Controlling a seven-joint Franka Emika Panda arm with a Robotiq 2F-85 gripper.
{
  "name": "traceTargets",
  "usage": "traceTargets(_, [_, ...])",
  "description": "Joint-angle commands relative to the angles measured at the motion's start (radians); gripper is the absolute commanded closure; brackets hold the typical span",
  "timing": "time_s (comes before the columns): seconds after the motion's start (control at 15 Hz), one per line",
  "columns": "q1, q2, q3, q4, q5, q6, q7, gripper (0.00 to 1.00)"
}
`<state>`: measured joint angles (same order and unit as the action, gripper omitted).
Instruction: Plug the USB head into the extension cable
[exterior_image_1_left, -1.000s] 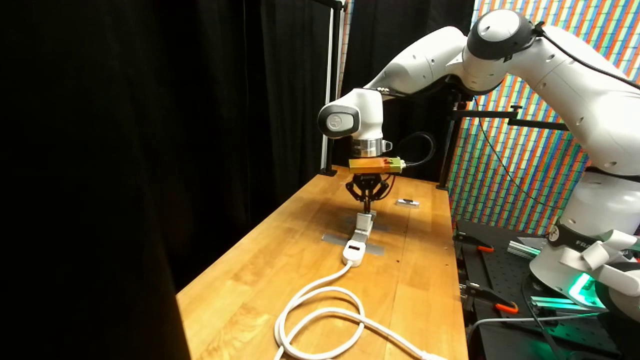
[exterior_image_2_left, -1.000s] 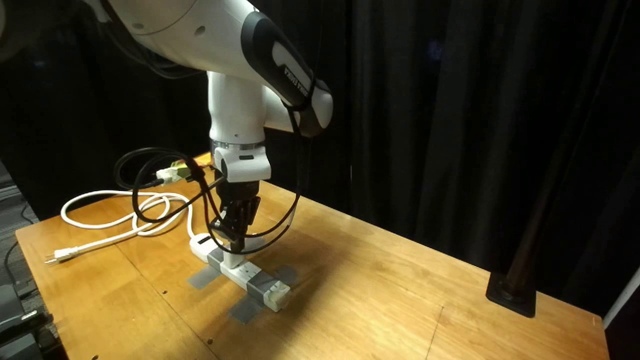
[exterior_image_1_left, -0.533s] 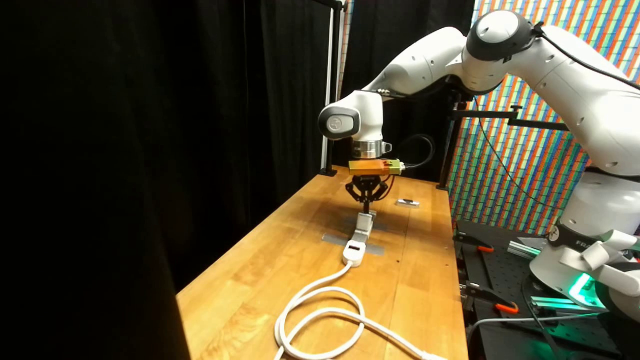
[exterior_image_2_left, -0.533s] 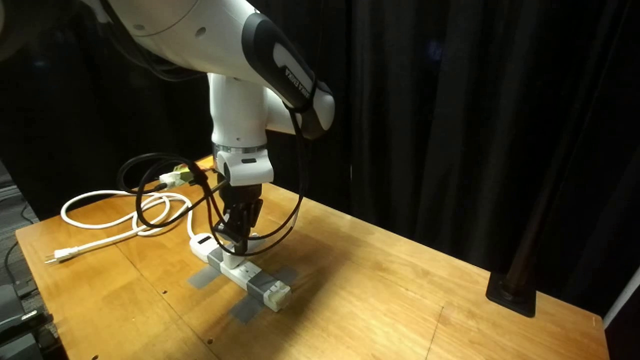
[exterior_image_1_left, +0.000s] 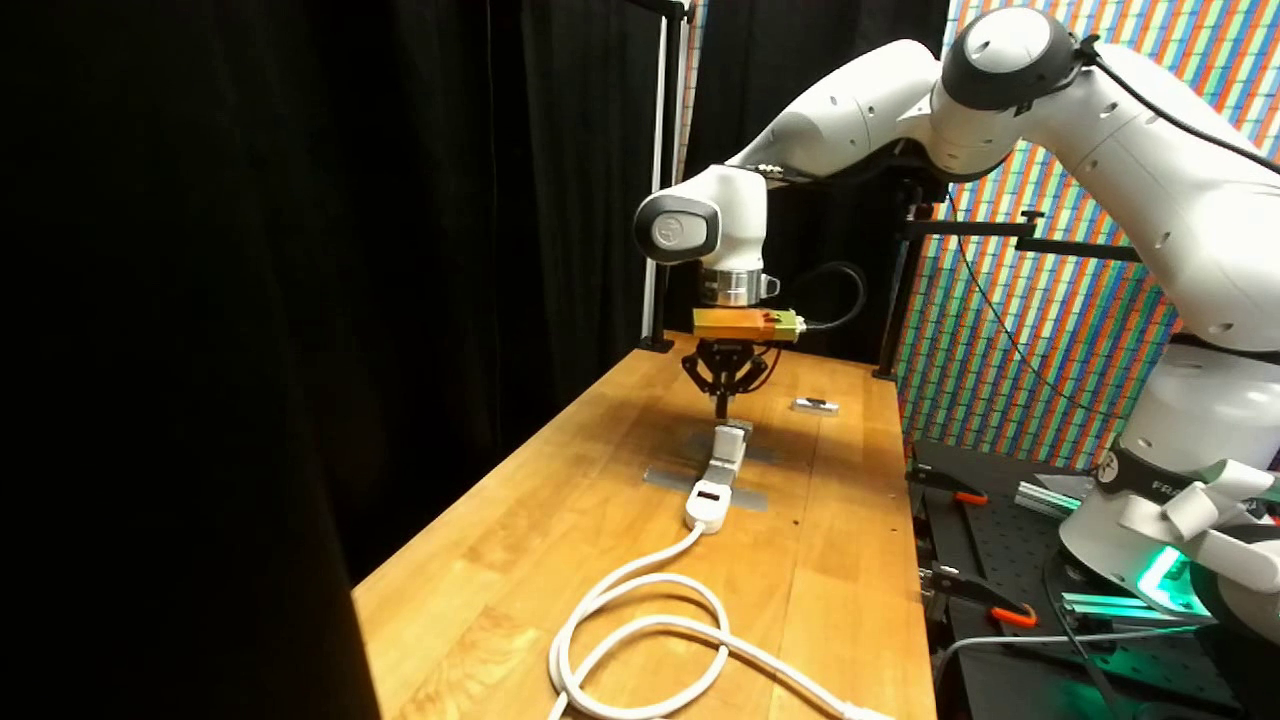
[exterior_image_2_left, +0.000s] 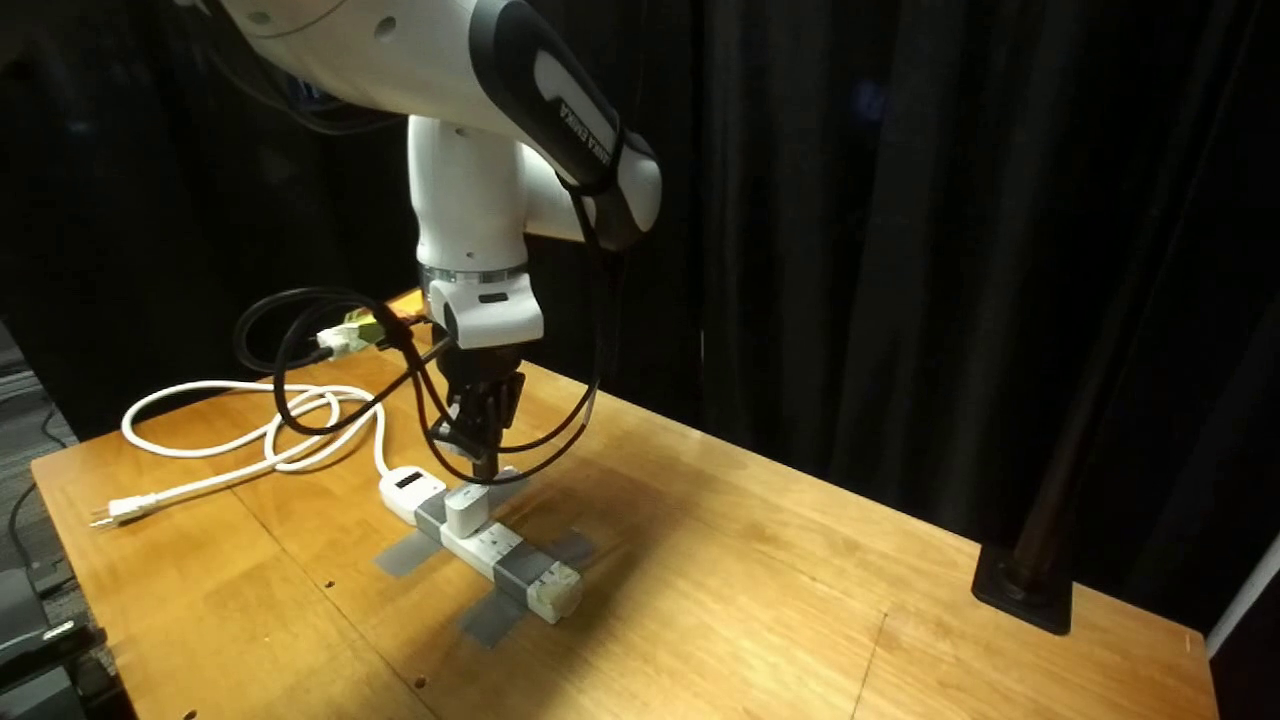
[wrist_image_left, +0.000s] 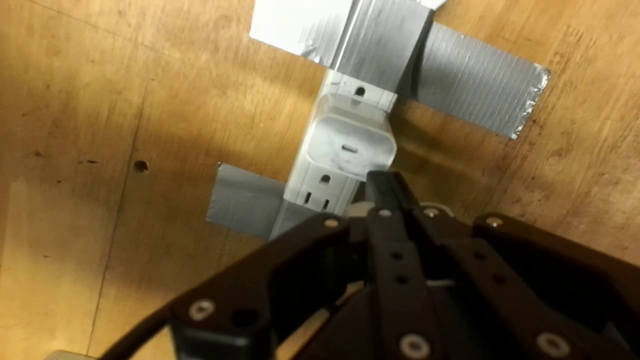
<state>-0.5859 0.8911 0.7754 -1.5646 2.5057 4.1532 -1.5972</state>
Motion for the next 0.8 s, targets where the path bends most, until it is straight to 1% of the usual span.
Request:
traceTargets(0.0, [-0.037, -0.006, 0.046, -0.024, 0.011, -0.004, -0.023, 0.95])
traceTargets(0.27, [-0.061, 0.018, 0.069, -0.030, 0.011, -0.010, -0.026, 0.95])
traceTargets(0.73, [-0.082, 0.057, 0.068, -0.040, 0.011, -0.031, -0.039, 0.95])
